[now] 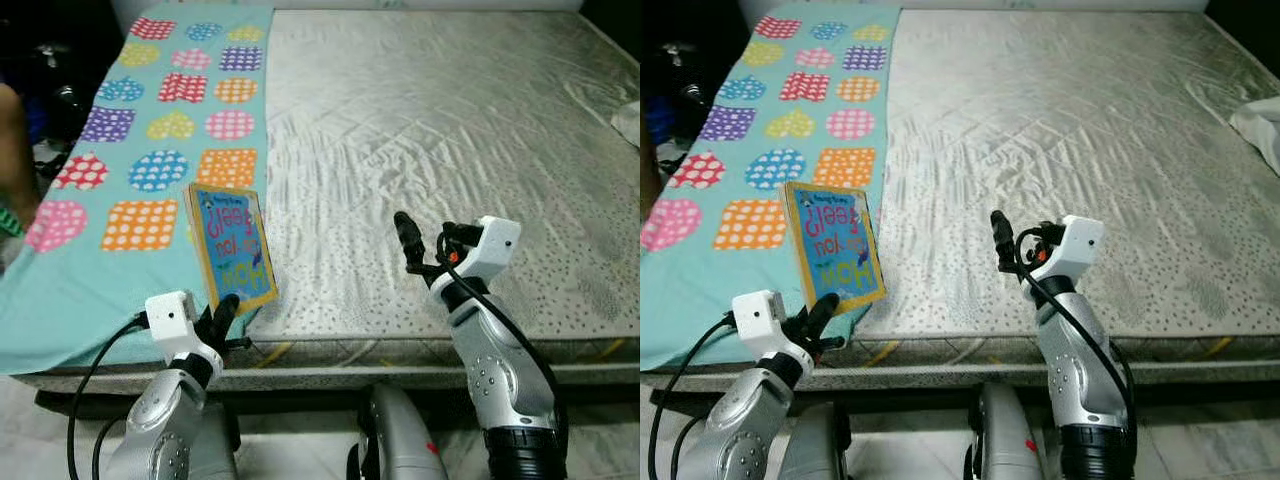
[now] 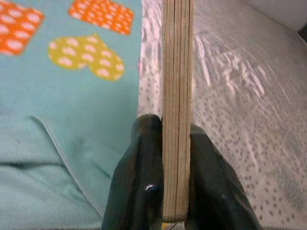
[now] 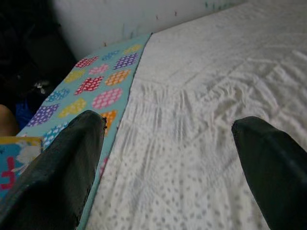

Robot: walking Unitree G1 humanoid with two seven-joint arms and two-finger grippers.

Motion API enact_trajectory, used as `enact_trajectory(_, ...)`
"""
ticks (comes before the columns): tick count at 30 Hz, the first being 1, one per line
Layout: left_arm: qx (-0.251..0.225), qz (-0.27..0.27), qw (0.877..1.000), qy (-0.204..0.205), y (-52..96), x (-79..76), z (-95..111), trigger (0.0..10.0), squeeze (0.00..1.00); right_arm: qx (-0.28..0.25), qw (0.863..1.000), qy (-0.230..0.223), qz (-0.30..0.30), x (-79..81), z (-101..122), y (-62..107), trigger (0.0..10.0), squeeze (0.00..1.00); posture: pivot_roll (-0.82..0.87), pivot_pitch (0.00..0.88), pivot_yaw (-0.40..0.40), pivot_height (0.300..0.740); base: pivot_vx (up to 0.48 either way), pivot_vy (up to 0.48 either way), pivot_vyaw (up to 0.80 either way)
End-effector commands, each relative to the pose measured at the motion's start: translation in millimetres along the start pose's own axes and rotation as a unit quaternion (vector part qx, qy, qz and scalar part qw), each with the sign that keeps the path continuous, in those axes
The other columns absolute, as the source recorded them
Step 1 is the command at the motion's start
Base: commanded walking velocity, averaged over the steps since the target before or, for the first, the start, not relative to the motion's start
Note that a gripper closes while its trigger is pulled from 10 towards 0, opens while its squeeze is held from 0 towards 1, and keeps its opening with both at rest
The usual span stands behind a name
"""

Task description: Clean up the room

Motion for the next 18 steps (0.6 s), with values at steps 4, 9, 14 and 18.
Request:
enact_trajectory(4,-0.015,-0.013,1.000,-0.013,-3.6,-3.8,8,0.0,0.00,-0.006,1.000,0.014,-0.026,-9.9,3,-0.8,10.0,0.00,0.00,0.101,-0.013,0.686,0.000,0.000,0.00)
enact_trajectory(9,-0.015,-0.020,1.000,-0.017,-6.4,-6.1,8,0.0,0.00,-0.008,0.999,0.023,-0.038,-15.2,4,-0.5,10.0,0.00,0.00,0.089,-0.012,0.719,0.000,0.000,0.00)
enact_trajectory(14,-0.015,-0.024,0.999,-0.021,-8.7,-7.7,9,0.0,0.00,-0.009,0.999,0.026,-0.043,-17.1,4,-1.0,10.0,0.00,0.00,0.079,-0.011,0.738,0.000,0.000,0.00)
enact_trajectory(18,-0.011,-0.030,0.999,-0.020,-10.7,-8.5,8,0.4,0.00,-0.008,0.998,0.027,-0.047,-18.3,3,-0.8,10.0,0.00,-0.01,0.070,-0.008,0.740,0.000,0.000,0.00)
Point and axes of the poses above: a point about 5 cm out from each wrist's last joint towards the gripper, its own y axis pointing back from the gripper into the wrist, its own z axis along the axis of the wrist's last joint, x = y × z, the point moved 2 cm from there along -y, pointing out of the wrist towards the gripper, and after that the axes turned 3 degrees about -y, right-handed, at the moved point
